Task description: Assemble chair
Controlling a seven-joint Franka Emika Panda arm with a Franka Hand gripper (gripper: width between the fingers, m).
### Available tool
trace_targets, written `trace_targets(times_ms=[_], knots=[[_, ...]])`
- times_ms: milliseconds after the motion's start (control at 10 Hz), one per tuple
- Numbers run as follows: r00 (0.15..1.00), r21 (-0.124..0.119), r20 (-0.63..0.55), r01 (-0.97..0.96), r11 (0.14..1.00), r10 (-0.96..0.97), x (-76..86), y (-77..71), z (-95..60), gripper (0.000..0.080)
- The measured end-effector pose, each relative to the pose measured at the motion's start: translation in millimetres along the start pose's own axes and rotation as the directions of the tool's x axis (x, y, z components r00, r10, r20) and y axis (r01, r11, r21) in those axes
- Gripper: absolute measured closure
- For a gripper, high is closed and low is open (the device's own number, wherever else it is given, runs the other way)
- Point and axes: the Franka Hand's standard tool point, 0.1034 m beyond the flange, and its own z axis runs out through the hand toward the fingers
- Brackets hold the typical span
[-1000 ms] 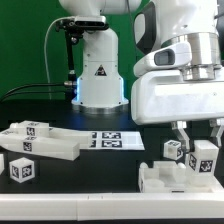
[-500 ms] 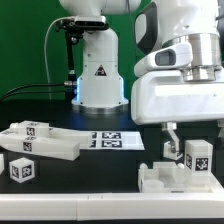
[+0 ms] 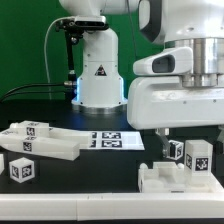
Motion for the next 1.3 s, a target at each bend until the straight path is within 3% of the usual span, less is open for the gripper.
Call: trace_targets(times_ms=[200, 300, 400, 500, 600, 800, 1000, 1100, 1300], knots=[[1.0, 0.012, -0.008, -0.028, 1.0, 0.028, 6.2, -6.6, -3.4, 0.0151], [0.999, 0.011, -0.006, -0.047, 0.999, 0.047, 5.5, -6.4, -2.5, 0.0246], [0.999, 0.011, -0.006, -0.048, 0.999, 0.048, 5.5, -6.3, -2.5, 0.0246], [0.988, 0.018, -0.003, -0.155, 0.988, 0.155, 5.3, -7.4, -2.3, 0.0447], [0.974, 0.016, -0.003, -0.228, 0.973, 0.228, 5.7, -5.1, -2.5, 0.0511], [0.924, 0.015, 0.0, -0.383, 0.924, 0.383, 5.5, -3.9, -1.9, 0.0511], [0.775, 0.008, -0.006, -0.632, 0.775, 0.632, 5.7, -1.6, -1.8, 0.0511], [0.632, 0.022, 0.001, -0.774, 0.632, 0.775, 5.2, 1.4, -1.3, 0.0511], [0.349, 0.08, 0.021, -0.935, 0.346, 0.937, 6.1, 6.2, -0.3, 0.0511]])
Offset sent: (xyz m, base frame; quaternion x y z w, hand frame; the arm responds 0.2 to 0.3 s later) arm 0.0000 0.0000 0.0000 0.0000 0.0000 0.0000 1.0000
